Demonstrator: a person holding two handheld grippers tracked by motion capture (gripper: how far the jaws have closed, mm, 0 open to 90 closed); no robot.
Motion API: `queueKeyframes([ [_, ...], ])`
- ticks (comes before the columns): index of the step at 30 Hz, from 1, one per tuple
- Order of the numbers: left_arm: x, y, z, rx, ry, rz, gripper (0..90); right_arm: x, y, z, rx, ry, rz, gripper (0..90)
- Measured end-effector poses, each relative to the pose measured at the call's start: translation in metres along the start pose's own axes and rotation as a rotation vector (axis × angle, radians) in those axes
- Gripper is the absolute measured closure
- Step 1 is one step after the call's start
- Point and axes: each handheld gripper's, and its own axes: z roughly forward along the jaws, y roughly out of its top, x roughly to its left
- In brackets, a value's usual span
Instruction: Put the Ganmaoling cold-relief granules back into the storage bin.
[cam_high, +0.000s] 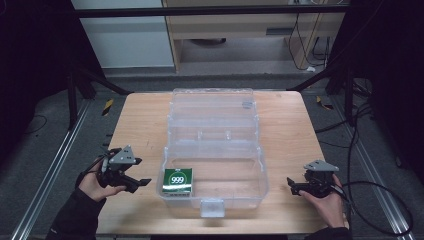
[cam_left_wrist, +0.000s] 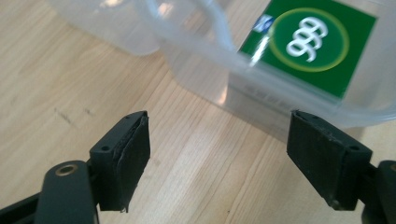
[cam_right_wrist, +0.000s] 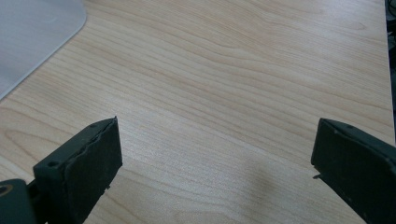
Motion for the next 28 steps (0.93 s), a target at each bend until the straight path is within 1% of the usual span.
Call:
queueKeyframes([
  [2,0.002,-0.007,0.004,-0.003,0.014,-0.028,20.9,0.000,0.000,0.000,-0.001,0.002,0.006,2.2],
  [4,0.003,-0.015,0.009,-0.012,0.035,-0.064,20.9,0.000,-0.001,0.000,-0.001,0.000,0.006,2.2],
  [7,0.007,-0.028,0.018,-0.014,0.067,-0.121,20.9,0.000,-0.001,0.000,-0.003,-0.002,0.009,2.2],
  [9,0.009,-0.034,0.022,-0.020,0.080,-0.155,21.1,-0.001,-0.001,0.001,-0.001,-0.004,0.008,2.1],
  [10,0.011,-0.039,0.024,-0.025,0.095,-0.178,21.2,-0.001,-0.002,0.001,-0.001,-0.004,0.009,2.2],
  [11,0.012,-0.041,0.026,-0.025,0.107,-0.190,21.4,-0.001,-0.002,0.001,-0.004,-0.004,0.011,2.2],
  [12,0.014,-0.045,0.027,-0.030,0.127,-0.209,21.5,-0.001,-0.002,0.001,-0.004,-0.007,0.012,2.2],
  [14,0.017,-0.050,0.029,-0.050,0.150,-0.253,21.5,-0.001,-0.002,0.001,-0.005,-0.006,0.020,2.2],
  [16,0.018,-0.055,0.031,-0.058,0.184,-0.286,21.7,-0.002,-0.003,0.001,-0.005,-0.007,0.019,2.2],
  [18,0.020,-0.060,0.032,-0.054,0.204,-0.316,21.8,-0.002,-0.003,0.001,-0.003,-0.008,0.023,2.1],
  [19,0.021,-0.063,0.032,-0.056,0.220,-0.331,21.8,-0.002,-0.003,0.001,-0.003,-0.009,0.023,2.1],
  [21,0.023,-0.067,0.033,-0.065,0.236,-0.363,21.8,-0.002,-0.004,0.000,-0.005,-0.011,0.025,2.1],
  [22,0.023,-0.069,0.033,-0.070,0.245,-0.375,21.8,-0.002,-0.004,0.001,-0.007,-0.011,0.026,2.0],
  [24,0.024,-0.073,0.033,-0.063,0.270,-0.396,21.8,-0.003,-0.005,0.001,-0.007,-0.012,0.026,2.0],
  [25,0.024,-0.074,0.034,-0.056,0.280,-0.397,21.8,-0.003,-0.005,0.001,-0.008,-0.015,0.028,2.0],
  [27,0.024,-0.077,0.035,-0.058,0.293,-0.414,21.8,-0.004,-0.005,0.001,-0.009,-0.018,0.029,2.0],
  [28,0.024,-0.077,0.035,-0.058,0.293,-0.414,21.8,-0.004,-0.005,0.000,-0.008,-0.021,0.033,2.1],
])
